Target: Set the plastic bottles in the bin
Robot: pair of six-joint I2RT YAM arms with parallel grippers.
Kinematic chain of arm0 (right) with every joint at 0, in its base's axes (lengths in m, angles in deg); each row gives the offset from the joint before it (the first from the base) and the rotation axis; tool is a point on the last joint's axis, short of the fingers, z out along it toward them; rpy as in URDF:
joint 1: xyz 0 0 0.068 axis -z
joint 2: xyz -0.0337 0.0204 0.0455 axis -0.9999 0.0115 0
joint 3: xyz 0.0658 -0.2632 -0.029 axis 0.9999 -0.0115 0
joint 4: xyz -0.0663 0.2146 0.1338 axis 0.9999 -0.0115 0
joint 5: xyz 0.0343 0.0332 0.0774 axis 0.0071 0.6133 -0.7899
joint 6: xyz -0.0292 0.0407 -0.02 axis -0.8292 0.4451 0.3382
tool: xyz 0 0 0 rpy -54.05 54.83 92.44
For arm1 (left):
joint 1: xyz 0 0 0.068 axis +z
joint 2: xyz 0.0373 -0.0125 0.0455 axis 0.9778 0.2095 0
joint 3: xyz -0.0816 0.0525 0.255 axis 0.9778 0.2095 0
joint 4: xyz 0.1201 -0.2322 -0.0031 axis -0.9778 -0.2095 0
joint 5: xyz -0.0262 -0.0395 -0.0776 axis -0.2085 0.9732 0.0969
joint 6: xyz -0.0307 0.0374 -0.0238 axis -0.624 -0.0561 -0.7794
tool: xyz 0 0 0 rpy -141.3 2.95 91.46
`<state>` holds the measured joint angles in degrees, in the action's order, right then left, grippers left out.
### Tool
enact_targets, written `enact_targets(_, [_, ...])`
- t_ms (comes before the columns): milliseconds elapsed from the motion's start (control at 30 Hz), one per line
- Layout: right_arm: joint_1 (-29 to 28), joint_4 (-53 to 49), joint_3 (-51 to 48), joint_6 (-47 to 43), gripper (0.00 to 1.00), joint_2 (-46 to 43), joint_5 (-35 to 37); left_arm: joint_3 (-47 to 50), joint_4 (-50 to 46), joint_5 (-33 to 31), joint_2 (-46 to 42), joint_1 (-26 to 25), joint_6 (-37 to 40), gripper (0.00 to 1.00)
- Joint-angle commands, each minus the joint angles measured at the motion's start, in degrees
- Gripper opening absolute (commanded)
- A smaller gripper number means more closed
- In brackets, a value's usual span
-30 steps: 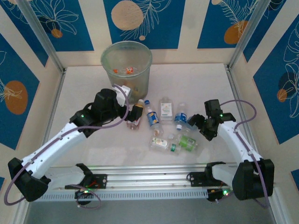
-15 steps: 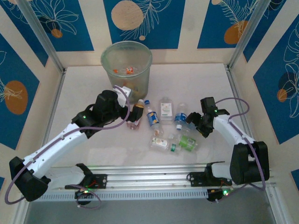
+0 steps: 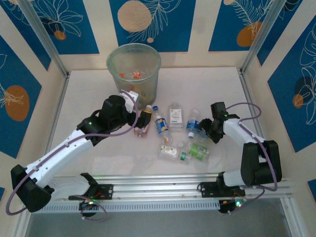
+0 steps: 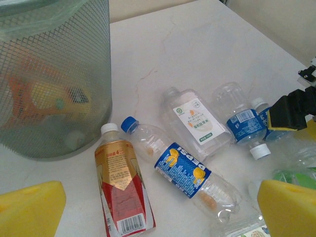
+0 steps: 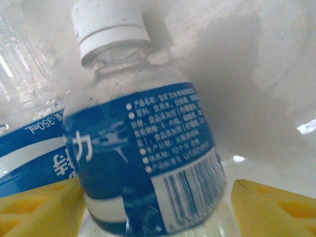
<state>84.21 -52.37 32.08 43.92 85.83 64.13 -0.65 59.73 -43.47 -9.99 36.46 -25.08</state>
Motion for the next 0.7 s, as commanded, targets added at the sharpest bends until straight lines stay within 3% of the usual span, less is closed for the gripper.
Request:
enact_targets(0, [0.71, 0.91, 2.11, -0.34, 0.76, 2.08, 1.07, -0.69, 1.75, -1.22, 0.24, -0.47, 1.27, 0.99])
enact_targets(367, [0.94, 1.62, 3.78, -2.39, 0.75, 7.6, 2.6, -1.8, 1.68, -1.77, 1.92, -0.47, 1.29, 1.0])
enact_targets(667, [0.92, -0.17, 6.25, -5.38, 0.54, 3.3, 4.43, -3.9, 0.12, -4.25, 3.35, -0.47, -0.95, 1.0])
